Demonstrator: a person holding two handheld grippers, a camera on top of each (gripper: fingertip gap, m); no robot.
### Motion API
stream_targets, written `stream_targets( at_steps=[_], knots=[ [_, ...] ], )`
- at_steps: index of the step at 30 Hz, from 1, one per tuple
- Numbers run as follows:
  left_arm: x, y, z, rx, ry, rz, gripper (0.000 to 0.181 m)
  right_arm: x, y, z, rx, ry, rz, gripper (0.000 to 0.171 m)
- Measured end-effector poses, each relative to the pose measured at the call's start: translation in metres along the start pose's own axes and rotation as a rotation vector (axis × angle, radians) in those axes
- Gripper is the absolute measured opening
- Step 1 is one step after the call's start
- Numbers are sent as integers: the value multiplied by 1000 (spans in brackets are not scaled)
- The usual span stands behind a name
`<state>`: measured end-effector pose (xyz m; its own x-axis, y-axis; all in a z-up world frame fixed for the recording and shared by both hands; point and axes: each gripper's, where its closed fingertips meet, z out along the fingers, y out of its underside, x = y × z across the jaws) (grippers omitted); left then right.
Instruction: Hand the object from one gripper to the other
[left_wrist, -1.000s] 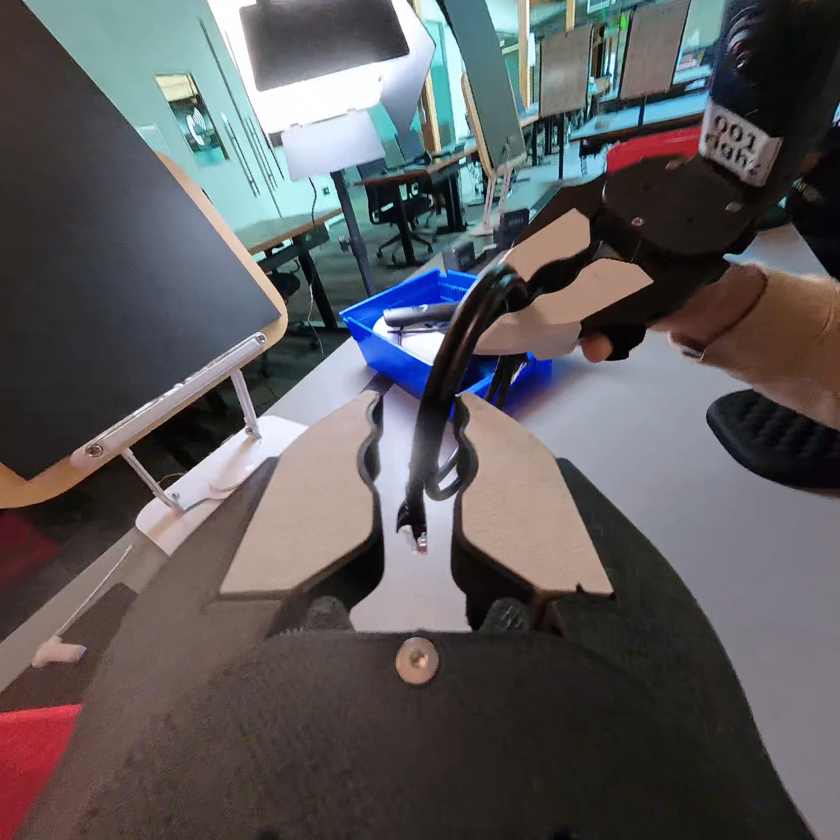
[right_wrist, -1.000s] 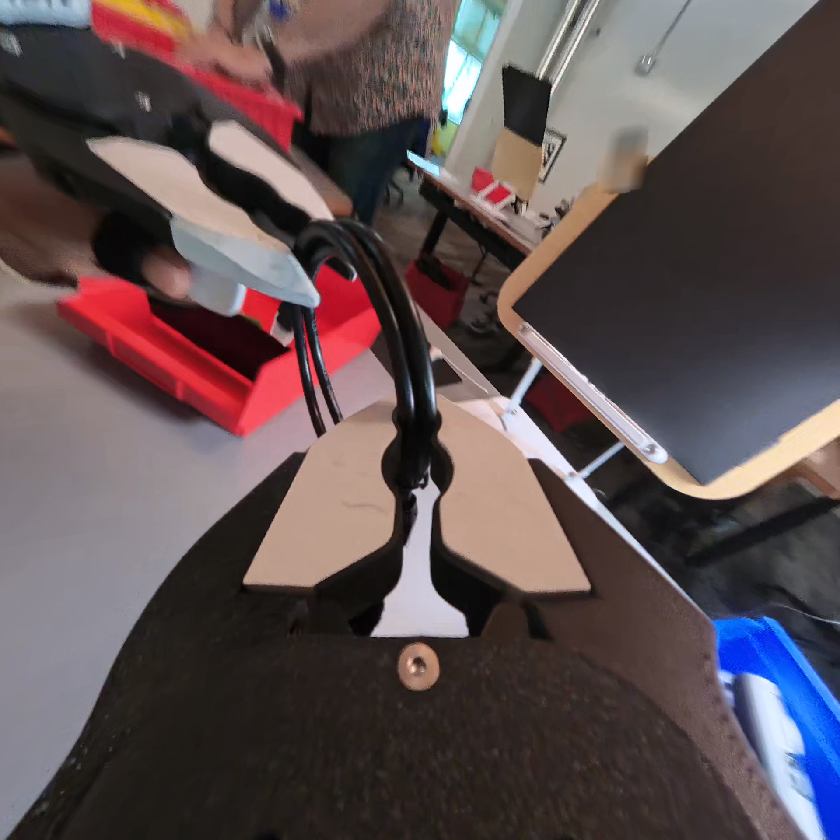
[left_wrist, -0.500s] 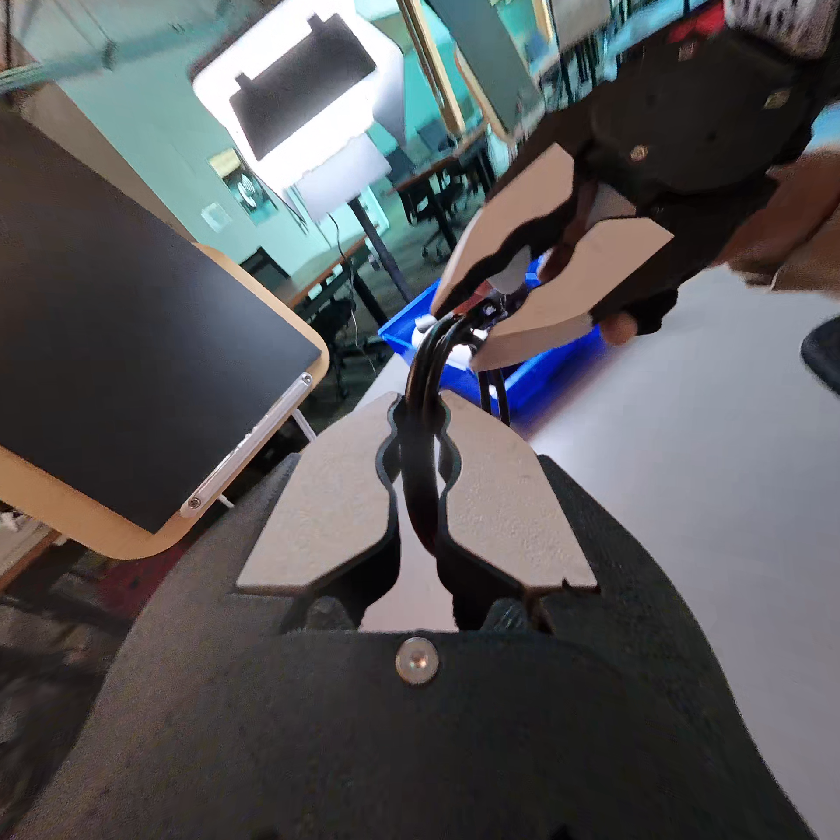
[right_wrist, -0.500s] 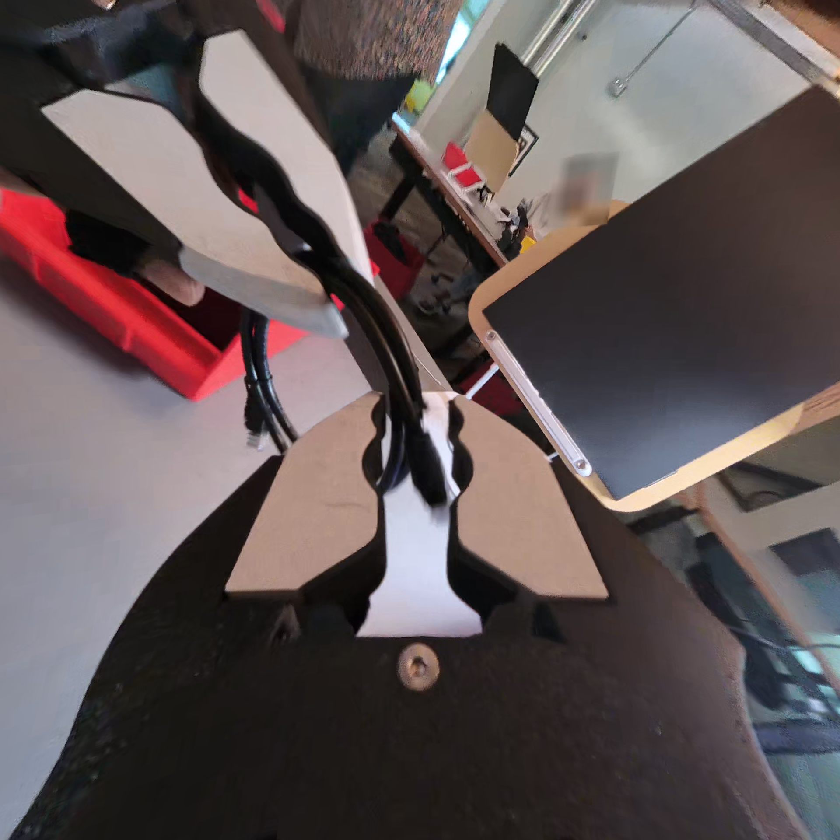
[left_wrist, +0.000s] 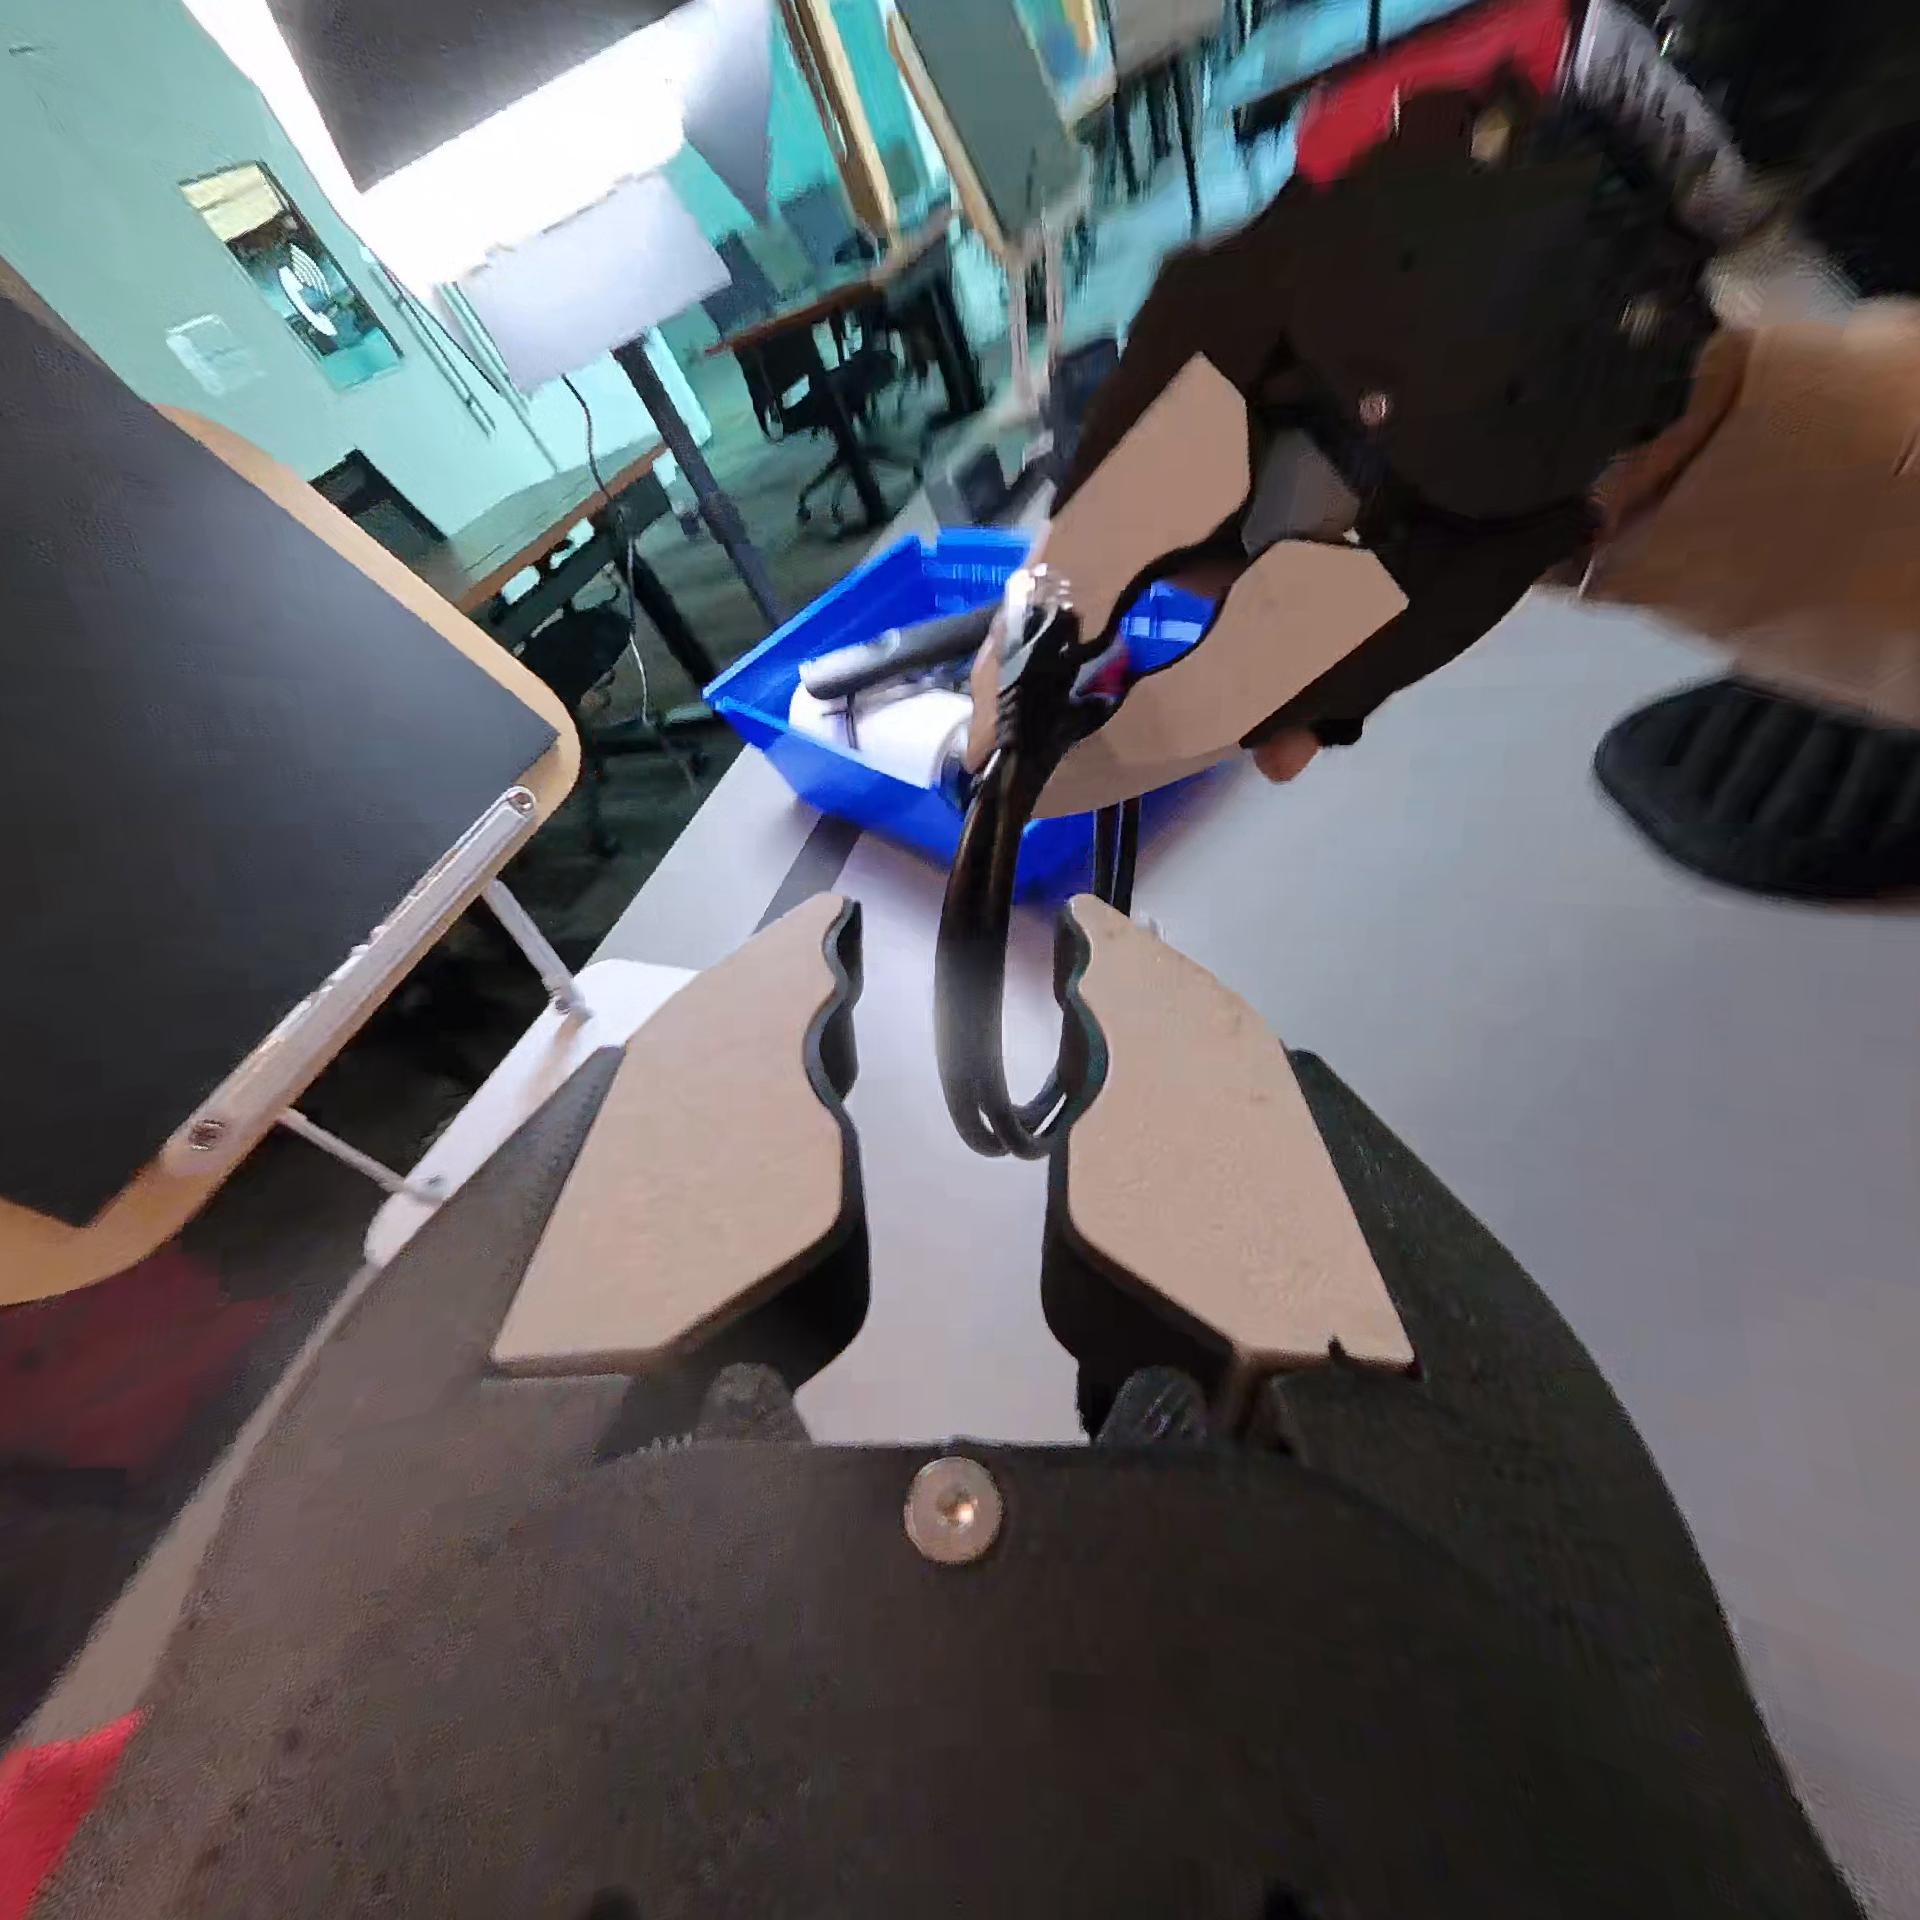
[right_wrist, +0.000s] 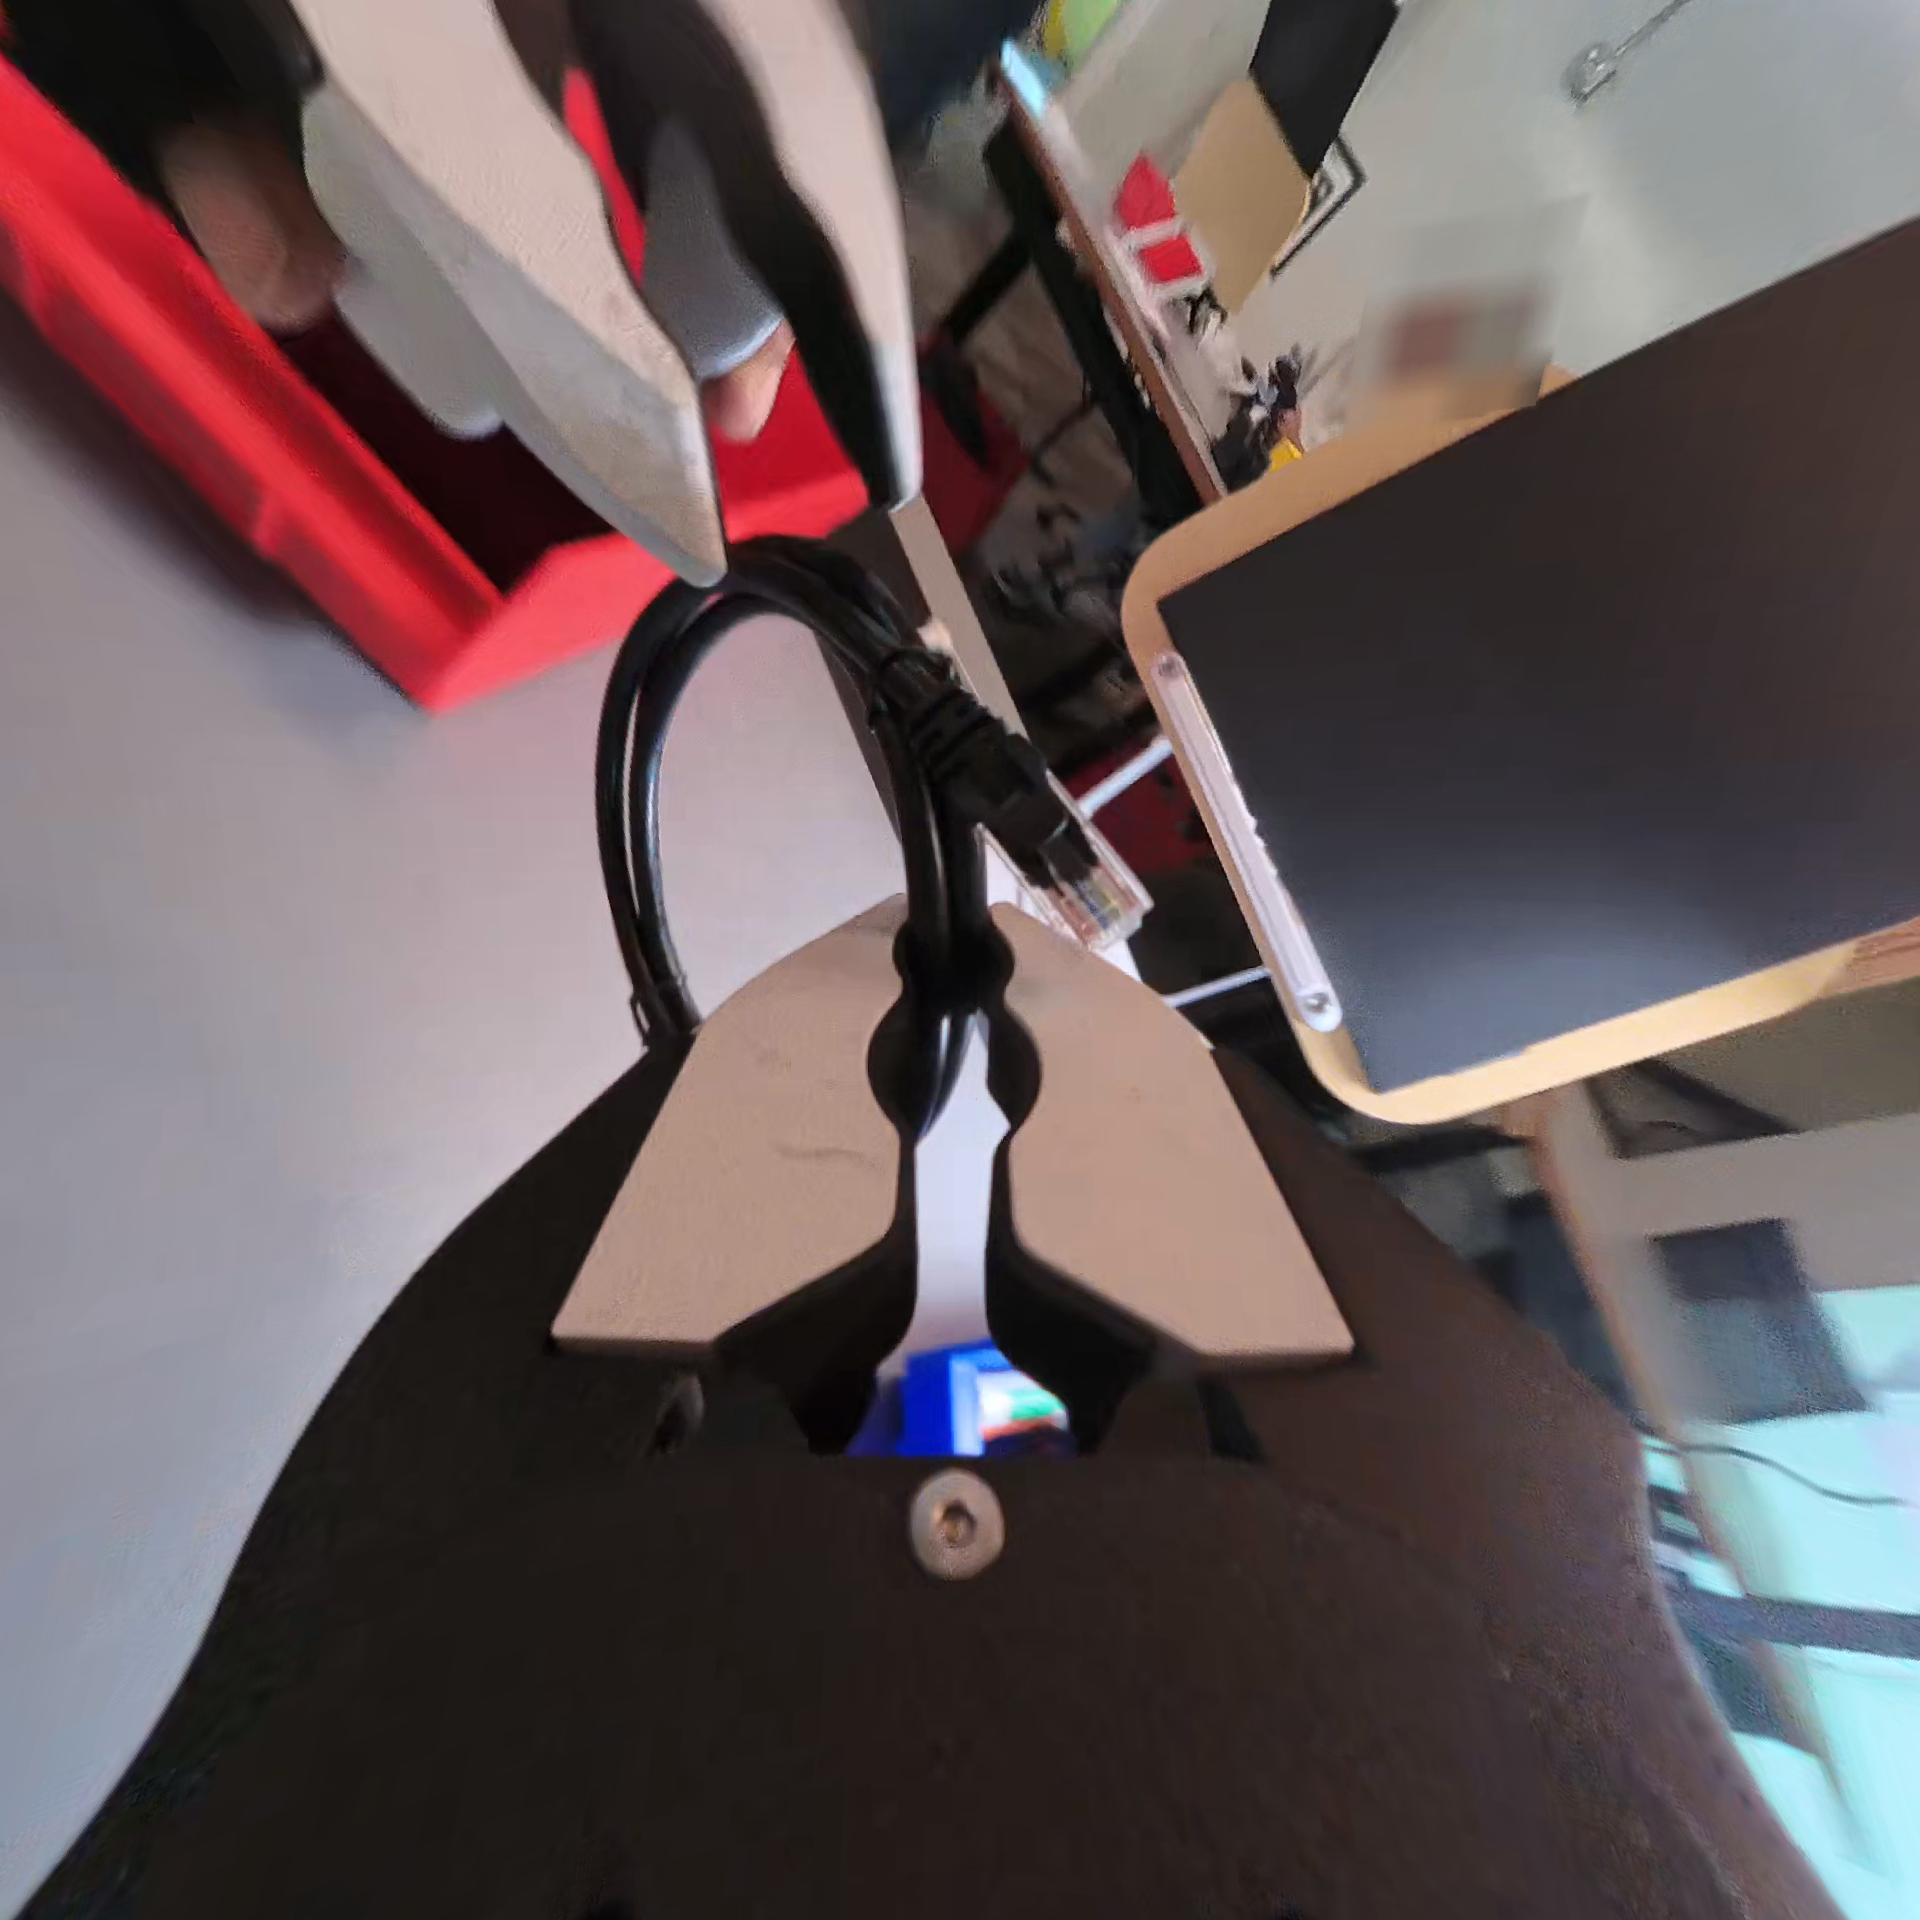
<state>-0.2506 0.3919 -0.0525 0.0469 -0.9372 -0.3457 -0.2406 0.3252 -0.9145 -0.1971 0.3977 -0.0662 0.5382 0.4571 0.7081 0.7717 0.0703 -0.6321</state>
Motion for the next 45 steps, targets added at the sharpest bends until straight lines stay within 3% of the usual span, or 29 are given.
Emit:
stream_targets(
  at_steps=[2,5,9,11,15,18,21,23,27,33,39,42,45],
  knots=[
    [11,10,9,-100,-11,108,35,-13,2,6,-65,-5,-118,8],
    [21,18,17,-154,-6,195,15,-32,-13,12,-27,-27,-176,7],
    [8,-11,5,44,-20,41,14,-4,-37,-4,172,53,10,12],
    [-6,-23,-7,159,-42,-40,13,14,-39,-16,255,43,143,25],
    [-16,-38,-27,376,56,-230,13,17,-35,-23,411,-141,386,43],
    [-17,-44,-36,513,155,-339,13,-5,-41,-23,534,-387,537,48],
    [-17,-44,-40,610,239,-424,13,-26,-53,-27,643,-552,598,40],
    [-21,-40,-40,641,265,-483,14,-30,-61,-28,695,-541,580,14],
    [-44,-19,-28,495,139,-566,23,-12,-59,-20,612,-317,482,11],
    [-56,-9,-29,294,-74,-375,49,37,-41,-23,428,149,261,9],
    [-33,-1,4,111,-159,-179,95,41,-55,-25,588,-2,767,9],
    [-29,-3,13,62,-232,-89,107,32,-55,-16,605,-122,974,9],
    [-29,7,18,-6,-252,-93,116,18,-61,-9,623,-209,1048,8]
  ],
)
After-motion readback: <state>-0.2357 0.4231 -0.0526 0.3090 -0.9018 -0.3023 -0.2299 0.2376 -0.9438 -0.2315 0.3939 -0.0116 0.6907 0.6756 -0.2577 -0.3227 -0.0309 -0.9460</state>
